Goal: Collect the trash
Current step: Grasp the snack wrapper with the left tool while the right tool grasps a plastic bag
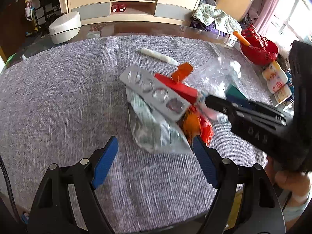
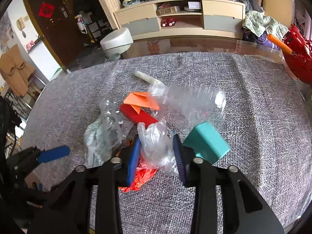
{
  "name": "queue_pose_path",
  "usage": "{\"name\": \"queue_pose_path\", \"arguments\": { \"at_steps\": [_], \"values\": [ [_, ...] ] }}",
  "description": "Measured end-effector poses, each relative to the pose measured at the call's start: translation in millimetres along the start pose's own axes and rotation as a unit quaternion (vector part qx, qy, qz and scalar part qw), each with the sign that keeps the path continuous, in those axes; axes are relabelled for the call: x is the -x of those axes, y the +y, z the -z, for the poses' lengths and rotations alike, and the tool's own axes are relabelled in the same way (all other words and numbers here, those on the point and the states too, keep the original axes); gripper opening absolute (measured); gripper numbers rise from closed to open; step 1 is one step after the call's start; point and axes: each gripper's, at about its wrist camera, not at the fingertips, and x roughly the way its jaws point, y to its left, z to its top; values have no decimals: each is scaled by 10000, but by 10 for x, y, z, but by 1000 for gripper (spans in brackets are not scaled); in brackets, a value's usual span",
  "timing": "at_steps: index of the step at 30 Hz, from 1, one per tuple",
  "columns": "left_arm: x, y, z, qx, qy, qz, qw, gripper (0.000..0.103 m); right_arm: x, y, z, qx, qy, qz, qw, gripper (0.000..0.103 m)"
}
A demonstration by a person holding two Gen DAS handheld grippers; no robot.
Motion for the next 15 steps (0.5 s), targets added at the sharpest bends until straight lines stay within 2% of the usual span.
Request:
{"name": "queue_pose_path", "arguments": {
  "at_steps": [8,11,13,15],
  "values": [
    [-288,79,-125,92,210,-94,9997,73,-6,-56,41,16,20,-63,10000,25],
    [-383,113,-110,131,316,-67,9994,62,18,-73,46,15,-6,-73,10000,25],
    [-392,124,-89,94,275,-30,9996,59,31,-98,54,6,-9,-89,10000,25],
    [-382,141,-86,97,269,49,9996,47,59,-111,78,7,-13,-70,10000,25]
  ]
}}
